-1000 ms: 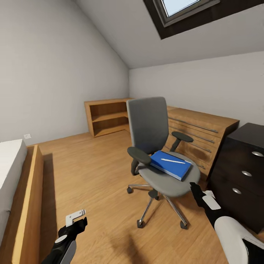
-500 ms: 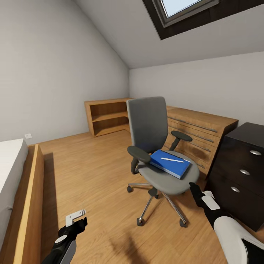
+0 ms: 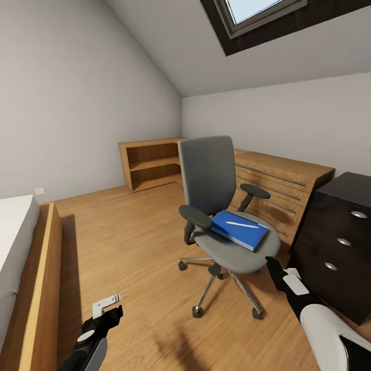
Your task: In the bedroom, organize the workspace by keeping the computer under the desk, ensuring the monitor is on the desk, placing the keyboard on the desk next to the monitor, placing the mouse on the desk next to the keyboard, moving the folder from the swivel chair onto the desk next to the mouse, stacking the notebook on top of the folder with the pen on top of the notebook, and positioning the swivel chair next to the desk.
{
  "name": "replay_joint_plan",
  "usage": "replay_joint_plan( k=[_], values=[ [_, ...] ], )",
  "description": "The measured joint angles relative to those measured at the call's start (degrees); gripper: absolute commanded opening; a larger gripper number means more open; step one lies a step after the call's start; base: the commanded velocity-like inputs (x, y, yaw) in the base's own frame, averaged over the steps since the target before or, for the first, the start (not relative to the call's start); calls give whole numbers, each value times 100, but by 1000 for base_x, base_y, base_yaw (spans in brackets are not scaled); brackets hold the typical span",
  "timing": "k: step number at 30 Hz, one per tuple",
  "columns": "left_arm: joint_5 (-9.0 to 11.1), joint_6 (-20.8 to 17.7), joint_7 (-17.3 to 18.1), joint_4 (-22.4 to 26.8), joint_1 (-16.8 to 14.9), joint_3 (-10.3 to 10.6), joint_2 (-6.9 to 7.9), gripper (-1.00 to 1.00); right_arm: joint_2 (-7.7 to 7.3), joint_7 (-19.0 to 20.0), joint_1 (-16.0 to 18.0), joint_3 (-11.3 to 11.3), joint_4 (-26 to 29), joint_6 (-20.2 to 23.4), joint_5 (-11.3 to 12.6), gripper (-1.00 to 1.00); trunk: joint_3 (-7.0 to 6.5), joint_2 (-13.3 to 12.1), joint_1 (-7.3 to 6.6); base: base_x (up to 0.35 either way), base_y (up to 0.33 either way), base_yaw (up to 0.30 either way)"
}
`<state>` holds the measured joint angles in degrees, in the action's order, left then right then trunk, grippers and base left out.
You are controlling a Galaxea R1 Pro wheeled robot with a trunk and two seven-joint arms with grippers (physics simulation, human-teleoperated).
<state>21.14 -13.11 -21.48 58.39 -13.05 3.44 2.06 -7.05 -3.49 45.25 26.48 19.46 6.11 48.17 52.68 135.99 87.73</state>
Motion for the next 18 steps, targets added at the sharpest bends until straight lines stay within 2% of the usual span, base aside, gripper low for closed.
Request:
replay_joint_plan(
  k=[3, 10, 18],
  values=[
    [1, 0, 2, -1, -1, 0, -2, 100, 0, 0, 0, 0, 0, 1, 0, 100, 0, 0, 0, 0, 0, 0],
    [0, 0, 3, 2, -1, 0, -6, 100, 0, -6, 0, -1, 0, 8, 0, 100, -125, -279, -153, 0, 0, 0],
    [1, 0, 3, -3, -1, 0, -9, 100, 0, -8, 0, -1, 0, 10, 5, 100, -126, -281, -154, 0, 0, 0]
  ],
)
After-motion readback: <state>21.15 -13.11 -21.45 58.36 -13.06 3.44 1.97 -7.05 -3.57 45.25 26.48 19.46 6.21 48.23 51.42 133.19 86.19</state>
